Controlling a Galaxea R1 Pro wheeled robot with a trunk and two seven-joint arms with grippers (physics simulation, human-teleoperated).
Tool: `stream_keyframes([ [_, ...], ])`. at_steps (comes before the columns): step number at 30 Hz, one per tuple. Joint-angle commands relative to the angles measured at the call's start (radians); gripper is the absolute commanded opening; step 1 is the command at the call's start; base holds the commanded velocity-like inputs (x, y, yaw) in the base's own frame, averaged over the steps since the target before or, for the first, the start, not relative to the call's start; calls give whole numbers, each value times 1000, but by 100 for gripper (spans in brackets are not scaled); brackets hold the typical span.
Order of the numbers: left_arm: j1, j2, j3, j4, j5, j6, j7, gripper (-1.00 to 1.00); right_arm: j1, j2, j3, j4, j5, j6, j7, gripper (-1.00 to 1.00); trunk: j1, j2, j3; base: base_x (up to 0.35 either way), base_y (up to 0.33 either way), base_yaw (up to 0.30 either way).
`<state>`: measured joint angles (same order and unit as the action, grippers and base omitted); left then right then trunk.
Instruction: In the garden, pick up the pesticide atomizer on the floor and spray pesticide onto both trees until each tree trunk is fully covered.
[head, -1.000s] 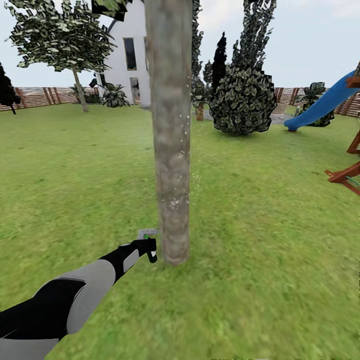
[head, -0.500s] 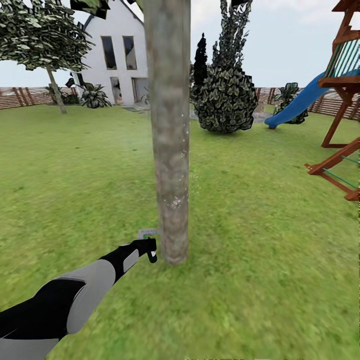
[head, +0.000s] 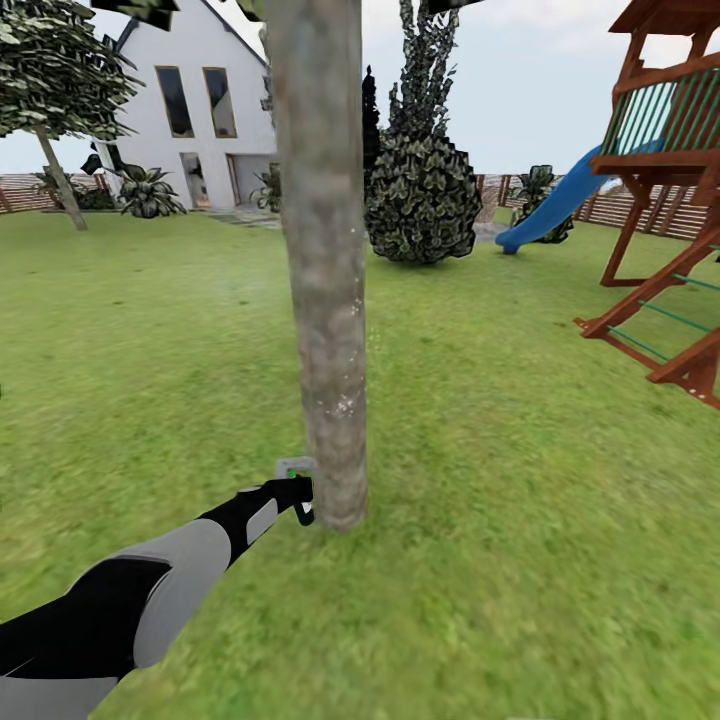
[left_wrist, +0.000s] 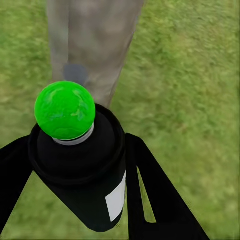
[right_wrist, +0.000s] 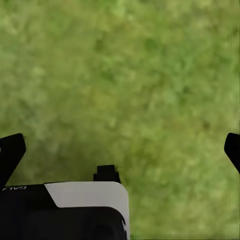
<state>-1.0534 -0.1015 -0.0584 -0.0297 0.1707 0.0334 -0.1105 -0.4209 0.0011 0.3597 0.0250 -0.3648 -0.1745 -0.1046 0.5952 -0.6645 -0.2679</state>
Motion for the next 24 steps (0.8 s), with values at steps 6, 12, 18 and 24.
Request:
stream_keyframes([
  [6,0,0,-6,-1,10,3,-3,-100,-1,0,8,3,-8,-5,-1,100,0,-1,-1,7,348,-168],
  [12,0,0,-6,-1,10,3,-3,-100,-2,0,8,3,-8,-5,-1,100,0,-1,-1,-130,314,-212],
  [18,0,0,-6,-1,10,2,-3,-100,-1,0,8,3,-8,-5,-1,100,0,-1,-1,-80,256,-66],
  [24,0,-2,-15,-15,13,12,-2,-100,-2,-2,6,2,-10,-6,-2,100,0,-1,-1,-8,22,-7],
])
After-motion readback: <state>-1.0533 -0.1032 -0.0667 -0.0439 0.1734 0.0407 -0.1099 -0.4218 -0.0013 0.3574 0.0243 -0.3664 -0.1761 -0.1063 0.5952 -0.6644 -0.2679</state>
